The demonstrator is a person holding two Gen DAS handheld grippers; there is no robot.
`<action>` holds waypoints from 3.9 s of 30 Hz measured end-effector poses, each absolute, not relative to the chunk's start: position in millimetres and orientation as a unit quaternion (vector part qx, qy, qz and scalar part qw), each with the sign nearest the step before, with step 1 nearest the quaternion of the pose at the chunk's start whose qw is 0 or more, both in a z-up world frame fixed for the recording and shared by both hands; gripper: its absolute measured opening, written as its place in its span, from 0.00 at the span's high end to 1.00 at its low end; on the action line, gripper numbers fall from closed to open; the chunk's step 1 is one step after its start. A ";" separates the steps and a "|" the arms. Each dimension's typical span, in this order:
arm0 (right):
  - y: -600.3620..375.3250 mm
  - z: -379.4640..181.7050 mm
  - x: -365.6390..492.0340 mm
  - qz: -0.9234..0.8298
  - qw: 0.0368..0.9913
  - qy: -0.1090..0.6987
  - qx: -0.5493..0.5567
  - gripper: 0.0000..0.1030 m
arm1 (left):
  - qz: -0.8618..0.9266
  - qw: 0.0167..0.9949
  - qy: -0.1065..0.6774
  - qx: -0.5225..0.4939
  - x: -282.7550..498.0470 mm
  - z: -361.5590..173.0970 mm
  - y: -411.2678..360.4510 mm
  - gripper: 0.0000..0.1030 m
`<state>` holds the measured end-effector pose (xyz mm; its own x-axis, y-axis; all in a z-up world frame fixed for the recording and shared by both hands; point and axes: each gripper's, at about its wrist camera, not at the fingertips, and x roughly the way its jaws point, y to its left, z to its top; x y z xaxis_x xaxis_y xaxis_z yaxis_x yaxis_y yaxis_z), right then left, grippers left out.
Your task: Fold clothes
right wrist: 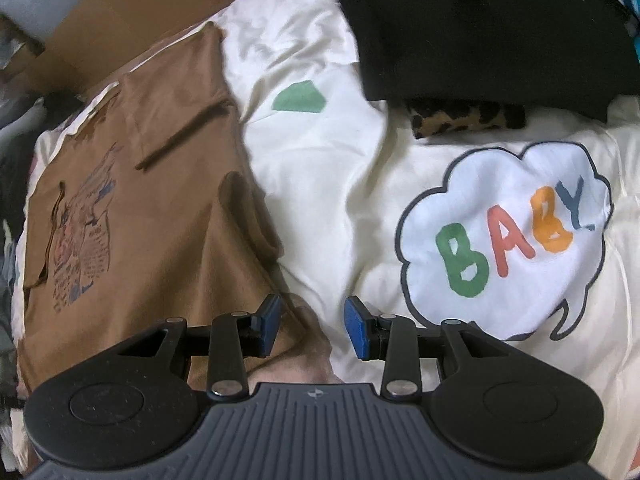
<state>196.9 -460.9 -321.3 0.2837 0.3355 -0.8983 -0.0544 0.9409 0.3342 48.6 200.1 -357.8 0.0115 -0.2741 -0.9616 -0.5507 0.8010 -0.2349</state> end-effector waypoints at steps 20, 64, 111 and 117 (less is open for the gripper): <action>-424.2 -337.2 197.2 0.163 0.790 0.590 0.047 0.66 | 0.111 0.663 0.696 -0.253 58.8 -362.5 184.8 0.71; -457.9 -271.4 207.1 0.193 0.810 0.505 0.226 0.93 | 0.057 0.746 0.583 -0.319 90.8 -282.6 213.0 0.96; -406.9 -326.1 349.5 0.093 0.826 0.492 0.259 0.92 | 0.189 0.733 0.541 -0.366 167.1 -308.7 296.8 0.89; -413.5 -320.3 338.3 0.095 0.837 0.480 0.244 0.88 | 0.189 0.756 0.547 -0.304 157.4 -297.5 287.8 0.88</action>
<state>338.3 -413.5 -320.3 0.5209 0.3924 -0.7580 0.0759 0.8632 0.4991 157.4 287.8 -297.5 0.3297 -0.0478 -0.9429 -0.6185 0.7436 -0.2540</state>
